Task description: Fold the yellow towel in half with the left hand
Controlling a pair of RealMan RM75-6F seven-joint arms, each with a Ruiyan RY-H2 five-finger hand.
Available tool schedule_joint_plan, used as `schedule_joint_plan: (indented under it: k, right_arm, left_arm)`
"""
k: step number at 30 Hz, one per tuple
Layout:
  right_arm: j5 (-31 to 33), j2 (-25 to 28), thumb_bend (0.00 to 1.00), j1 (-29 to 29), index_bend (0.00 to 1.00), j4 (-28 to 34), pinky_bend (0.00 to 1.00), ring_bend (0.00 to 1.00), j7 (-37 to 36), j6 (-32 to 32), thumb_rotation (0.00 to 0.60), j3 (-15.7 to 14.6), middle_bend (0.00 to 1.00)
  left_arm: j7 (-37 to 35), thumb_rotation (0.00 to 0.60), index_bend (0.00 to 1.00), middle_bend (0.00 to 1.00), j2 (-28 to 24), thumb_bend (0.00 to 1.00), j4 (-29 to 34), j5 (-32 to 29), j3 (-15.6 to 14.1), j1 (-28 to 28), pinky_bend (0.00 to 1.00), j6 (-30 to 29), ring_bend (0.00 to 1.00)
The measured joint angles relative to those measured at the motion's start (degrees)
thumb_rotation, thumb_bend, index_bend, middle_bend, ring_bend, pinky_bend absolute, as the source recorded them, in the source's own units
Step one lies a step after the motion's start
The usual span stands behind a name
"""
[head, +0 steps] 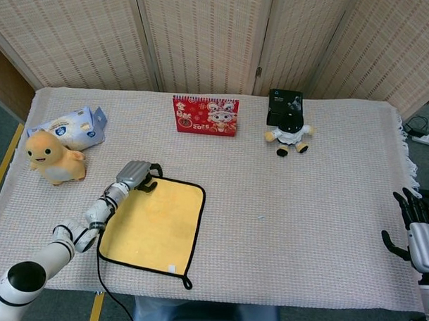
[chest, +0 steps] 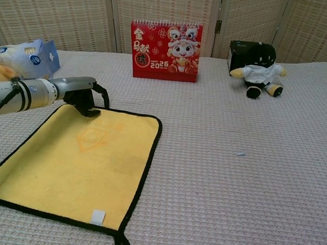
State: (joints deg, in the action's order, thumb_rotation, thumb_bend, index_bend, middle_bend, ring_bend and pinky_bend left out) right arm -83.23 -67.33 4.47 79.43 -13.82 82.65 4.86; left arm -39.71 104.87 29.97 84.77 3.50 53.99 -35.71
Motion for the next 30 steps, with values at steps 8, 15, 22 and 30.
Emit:
schedule_joint_plan:
  k: [8,15,22,30]
  right_arm:
    - [-0.16,0.12,0.44,-0.11,0.0,0.32,0.0,0.0,0.43,0.12,0.6,-0.07,0.0]
    - [-0.45,0.24,0.44,-0.2,0.0,0.46,0.0,0.0,0.23,0.39,0.6,-0.07,0.0]
    - [-1.01,0.27,0.44,-0.13,0.0,0.67,0.0,0.0,0.24,0.47,0.6,-0.26,0.0]
    - [-2.62,0.52,0.44,-0.32,0.0,1.4,0.0,0.0,0.17,1.6,0.6,-0.77,0.0]
  left_arm:
    - [-0.14,0.6,0.55,1.0,0.82,0.51,-1.15,0.69,-0.5,-0.41,1.0,-2.6,1.0]
    - [1.68,0.6,0.62,1.0,2.09,0.51,-3.73,1.74,-1.27,-1.28,1.0,-6.7,1.0]
    - [2.82,0.6,0.63,1.0,2.0,0.51,-3.16,2.35,-1.69,-2.42,1.0,-10.44,1.0]
    - [9.29,0.6,0.63,1.0,-0.21,0.51,3.31,3.35,-2.1,-5.66,1.0,-19.6,1.0]
